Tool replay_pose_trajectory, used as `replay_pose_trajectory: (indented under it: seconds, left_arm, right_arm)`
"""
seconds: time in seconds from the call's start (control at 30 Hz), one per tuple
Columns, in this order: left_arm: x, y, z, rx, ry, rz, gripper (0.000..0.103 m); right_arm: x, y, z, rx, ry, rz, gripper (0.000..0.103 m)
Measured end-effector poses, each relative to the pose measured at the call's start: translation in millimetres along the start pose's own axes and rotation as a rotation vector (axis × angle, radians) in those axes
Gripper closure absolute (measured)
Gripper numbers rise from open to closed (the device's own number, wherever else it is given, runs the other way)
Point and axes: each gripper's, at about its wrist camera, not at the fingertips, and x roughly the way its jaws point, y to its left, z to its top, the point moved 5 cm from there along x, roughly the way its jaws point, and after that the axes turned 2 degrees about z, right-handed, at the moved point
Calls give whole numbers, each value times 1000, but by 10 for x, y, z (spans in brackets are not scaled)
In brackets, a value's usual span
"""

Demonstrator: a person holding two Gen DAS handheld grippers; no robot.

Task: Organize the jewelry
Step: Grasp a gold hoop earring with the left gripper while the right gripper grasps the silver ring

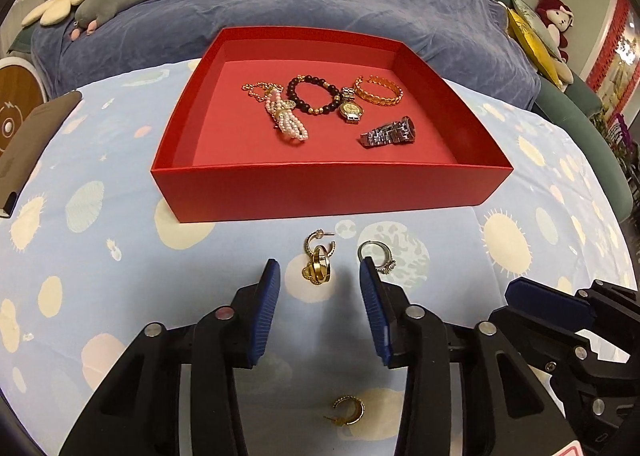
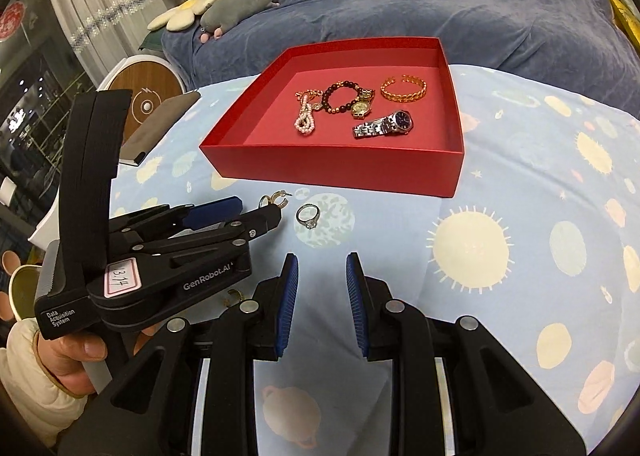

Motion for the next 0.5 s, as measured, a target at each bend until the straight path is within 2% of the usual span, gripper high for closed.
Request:
replay_pose_trajectory:
  seconds: [0.03,0.13,0.2,0.5]
  left_arm:
    - [25,-4,-1,-2,8,-7,79]
    - [72,13,1,-5,17,-10,94]
    - [71,25,1,-7,15,-17,99]
    - [-99,129,9,-21,-6,-49,100]
  right_arm:
    - [12,-1,-1,1,2,1,78]
    - [60,-5,9,2,7,0,78]
    - [100,-8,29,3,10,1,78]
    - [319,75,164,-24,11,6,78]
